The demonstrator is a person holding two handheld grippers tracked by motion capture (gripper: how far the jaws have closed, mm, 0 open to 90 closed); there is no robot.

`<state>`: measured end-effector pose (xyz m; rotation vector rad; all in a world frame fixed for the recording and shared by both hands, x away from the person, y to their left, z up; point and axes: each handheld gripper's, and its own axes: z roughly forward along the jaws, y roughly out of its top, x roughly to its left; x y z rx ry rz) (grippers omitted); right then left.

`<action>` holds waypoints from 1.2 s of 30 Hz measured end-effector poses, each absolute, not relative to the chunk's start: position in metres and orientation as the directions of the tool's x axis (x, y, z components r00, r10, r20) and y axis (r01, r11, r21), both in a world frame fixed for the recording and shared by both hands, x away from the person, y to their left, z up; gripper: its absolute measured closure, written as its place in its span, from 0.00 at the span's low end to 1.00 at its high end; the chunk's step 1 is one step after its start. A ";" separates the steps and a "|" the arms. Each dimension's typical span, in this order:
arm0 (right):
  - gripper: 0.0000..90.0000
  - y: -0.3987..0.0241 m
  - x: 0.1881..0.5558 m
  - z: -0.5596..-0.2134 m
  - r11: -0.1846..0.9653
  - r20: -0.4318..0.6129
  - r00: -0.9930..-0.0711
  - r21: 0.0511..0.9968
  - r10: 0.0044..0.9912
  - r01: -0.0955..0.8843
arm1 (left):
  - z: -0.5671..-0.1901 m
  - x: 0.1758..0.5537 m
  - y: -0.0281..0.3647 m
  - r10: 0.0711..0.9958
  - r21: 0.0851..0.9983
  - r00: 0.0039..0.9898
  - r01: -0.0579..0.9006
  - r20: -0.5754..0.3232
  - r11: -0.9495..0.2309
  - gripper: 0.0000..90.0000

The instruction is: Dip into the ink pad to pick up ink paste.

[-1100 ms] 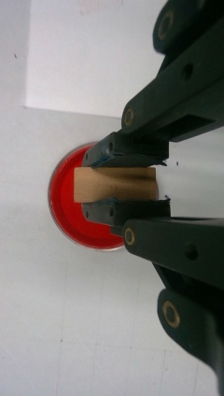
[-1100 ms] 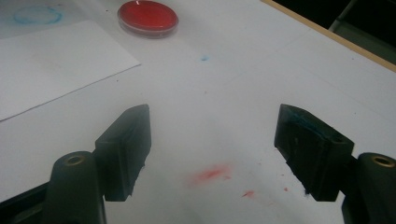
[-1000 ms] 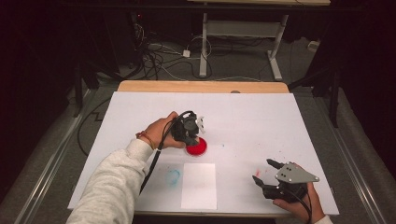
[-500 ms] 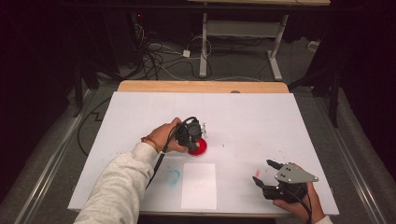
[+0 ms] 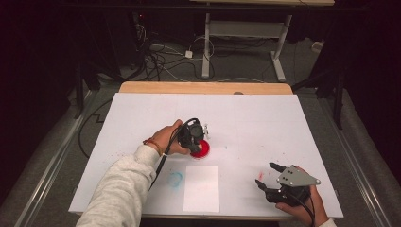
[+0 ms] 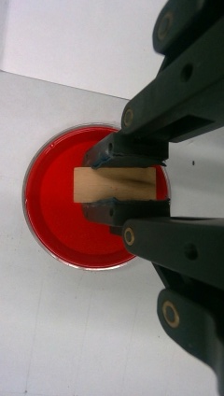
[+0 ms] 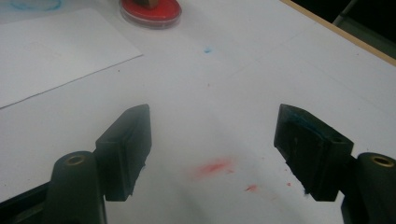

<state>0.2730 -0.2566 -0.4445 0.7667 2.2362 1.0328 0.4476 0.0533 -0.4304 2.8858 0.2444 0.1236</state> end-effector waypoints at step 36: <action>0.31 -0.258 0.273 -0.443 0.538 -0.241 -0.679 0.800 0.694 0.267 | -0.375 0.436 0.059 0.212 0.364 0.965 0.143 0.157 -0.921 0.82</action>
